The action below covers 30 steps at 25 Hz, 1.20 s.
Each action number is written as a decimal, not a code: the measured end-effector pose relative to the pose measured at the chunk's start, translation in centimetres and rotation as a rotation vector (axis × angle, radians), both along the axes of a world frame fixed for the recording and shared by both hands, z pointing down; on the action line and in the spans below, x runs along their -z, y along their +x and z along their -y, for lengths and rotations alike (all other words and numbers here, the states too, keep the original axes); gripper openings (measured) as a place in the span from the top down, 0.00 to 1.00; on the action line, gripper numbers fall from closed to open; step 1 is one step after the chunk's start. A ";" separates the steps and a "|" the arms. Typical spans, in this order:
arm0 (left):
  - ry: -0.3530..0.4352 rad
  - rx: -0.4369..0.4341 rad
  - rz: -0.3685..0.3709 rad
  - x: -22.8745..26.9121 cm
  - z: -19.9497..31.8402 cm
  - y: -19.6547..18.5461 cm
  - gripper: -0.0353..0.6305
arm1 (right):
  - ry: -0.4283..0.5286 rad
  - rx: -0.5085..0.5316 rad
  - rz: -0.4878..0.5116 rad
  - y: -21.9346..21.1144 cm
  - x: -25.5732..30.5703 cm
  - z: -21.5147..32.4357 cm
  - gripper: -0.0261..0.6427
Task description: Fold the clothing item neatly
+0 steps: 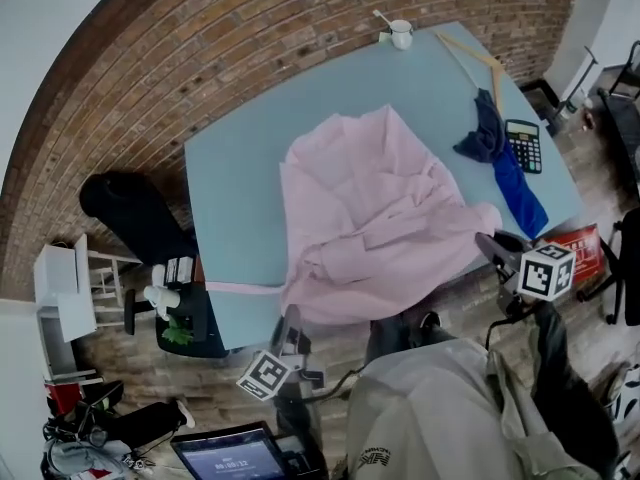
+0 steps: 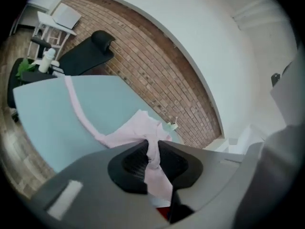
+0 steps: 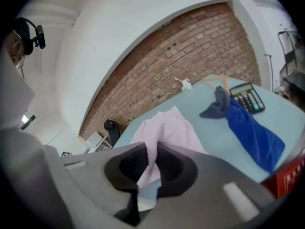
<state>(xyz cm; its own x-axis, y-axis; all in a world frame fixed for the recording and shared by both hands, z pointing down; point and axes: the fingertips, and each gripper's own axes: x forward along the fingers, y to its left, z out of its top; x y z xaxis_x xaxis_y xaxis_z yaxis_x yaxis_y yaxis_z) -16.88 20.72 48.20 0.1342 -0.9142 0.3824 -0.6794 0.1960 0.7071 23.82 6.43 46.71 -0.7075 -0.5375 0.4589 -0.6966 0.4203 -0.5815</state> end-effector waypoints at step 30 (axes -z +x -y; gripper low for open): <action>0.098 -0.009 0.389 -0.2 34.3 -16.3 0.52 | 0.193 -0.270 -0.224 -12.1 -6.0 31.7 0.61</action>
